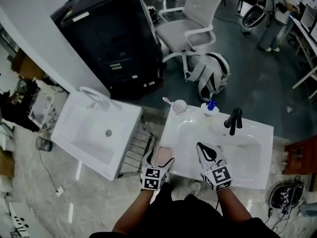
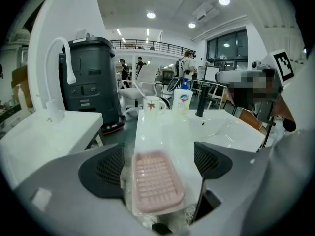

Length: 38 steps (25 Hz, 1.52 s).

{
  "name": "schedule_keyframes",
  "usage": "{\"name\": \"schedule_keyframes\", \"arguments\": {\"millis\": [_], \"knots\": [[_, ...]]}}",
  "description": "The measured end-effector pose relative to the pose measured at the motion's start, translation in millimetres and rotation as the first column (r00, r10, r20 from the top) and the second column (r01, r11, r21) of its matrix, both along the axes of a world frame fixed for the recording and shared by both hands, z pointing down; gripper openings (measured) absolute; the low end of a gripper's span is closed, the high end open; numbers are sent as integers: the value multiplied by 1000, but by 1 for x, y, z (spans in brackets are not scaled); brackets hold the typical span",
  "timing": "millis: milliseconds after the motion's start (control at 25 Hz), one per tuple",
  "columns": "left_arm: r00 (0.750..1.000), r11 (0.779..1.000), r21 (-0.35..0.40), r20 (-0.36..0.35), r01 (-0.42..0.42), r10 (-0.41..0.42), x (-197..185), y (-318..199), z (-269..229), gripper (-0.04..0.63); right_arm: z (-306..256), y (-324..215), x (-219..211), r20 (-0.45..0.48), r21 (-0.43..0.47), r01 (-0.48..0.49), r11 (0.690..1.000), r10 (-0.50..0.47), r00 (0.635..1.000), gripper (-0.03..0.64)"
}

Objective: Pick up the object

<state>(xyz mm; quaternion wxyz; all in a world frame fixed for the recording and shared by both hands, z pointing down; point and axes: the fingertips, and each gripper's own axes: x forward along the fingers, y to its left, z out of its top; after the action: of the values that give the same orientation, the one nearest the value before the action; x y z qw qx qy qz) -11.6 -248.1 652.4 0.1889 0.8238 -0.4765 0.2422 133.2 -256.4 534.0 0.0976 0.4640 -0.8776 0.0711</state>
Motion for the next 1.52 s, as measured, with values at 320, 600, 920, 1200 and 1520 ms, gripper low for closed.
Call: {"name": "schedule_keyframes", "arguments": {"millis": [320, 600, 920, 1200, 1520], "knots": [[999, 993, -117, 44, 32, -27, -6, 27, 51, 528, 20, 9, -2, -2, -42, 29, 999, -30, 1000, 3], [996, 992, -110, 70, 67, -60, -10, 38, 67, 528, 39, 20, 2, -7, -92, 36, 995, -36, 999, 3], [993, 988, -126, 78, 94, -85, -7, 40, 82, 520, 49, 26, 3, -18, -120, 48, 992, -50, 999, 3], [989, 990, -77, 93, 121, -114, -13, 33, 79, 453, 56, 34, 4, -25, -137, 56, 989, -60, 998, 3], [991, 994, -32, 85, 103, -100, -14, 31, 70, 449, 55, 31, 6, -20, -127, 39, 991, -41, 999, 3]]}}
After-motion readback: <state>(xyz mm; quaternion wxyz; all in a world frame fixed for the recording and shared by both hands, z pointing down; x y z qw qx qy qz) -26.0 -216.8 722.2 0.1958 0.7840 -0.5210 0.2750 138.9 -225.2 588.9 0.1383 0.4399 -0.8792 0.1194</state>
